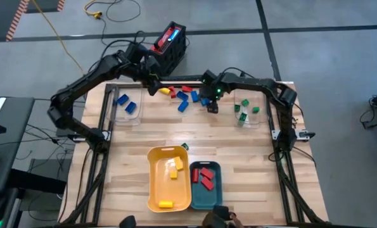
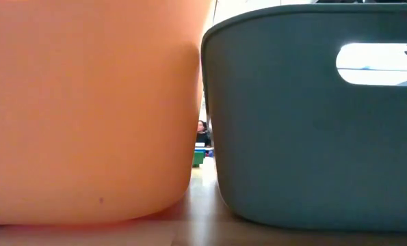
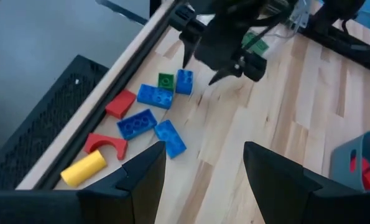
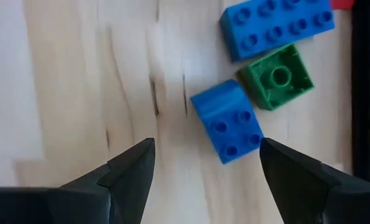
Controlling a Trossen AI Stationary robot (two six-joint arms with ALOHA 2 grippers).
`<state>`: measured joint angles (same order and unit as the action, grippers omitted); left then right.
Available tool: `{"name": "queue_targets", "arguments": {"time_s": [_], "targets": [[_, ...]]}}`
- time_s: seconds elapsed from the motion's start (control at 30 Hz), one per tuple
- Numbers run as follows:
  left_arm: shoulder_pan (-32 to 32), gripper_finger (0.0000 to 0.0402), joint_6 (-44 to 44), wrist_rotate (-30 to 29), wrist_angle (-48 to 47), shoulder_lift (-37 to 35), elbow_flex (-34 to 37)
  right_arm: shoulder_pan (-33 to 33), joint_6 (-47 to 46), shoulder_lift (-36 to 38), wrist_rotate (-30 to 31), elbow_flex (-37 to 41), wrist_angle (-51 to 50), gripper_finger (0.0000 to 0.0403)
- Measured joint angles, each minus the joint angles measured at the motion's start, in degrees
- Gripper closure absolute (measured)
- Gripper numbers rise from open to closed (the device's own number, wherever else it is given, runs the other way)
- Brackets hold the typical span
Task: Sort blocks
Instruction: Put the blue game piece into the left transparent bin
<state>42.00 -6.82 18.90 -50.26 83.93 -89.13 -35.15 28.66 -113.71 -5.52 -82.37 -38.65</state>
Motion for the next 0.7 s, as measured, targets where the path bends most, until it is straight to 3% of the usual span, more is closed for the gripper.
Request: {"name": "queue_targets", "arguments": {"time_s": [0.3,0.6,0.7], "targets": [[-1.1,0.0192,-1.4,-2.9,-3.6,-3.2,1.4,-1.8,-0.7,0.0,-5.2,0.2,3.5,0.0101],[-3.2,0.0192,1.2,-3.3,-2.7,-7.1,8.3,-2.3,-1.5,0.0,-5.1,0.2,5.6,0.0101],[-4.8,0.0192,1.7,-5.8,-2.5,-8.5,9.4,-2.9,-1.4,0.1,-5.1,2.3,7.4,0.0101]]}}
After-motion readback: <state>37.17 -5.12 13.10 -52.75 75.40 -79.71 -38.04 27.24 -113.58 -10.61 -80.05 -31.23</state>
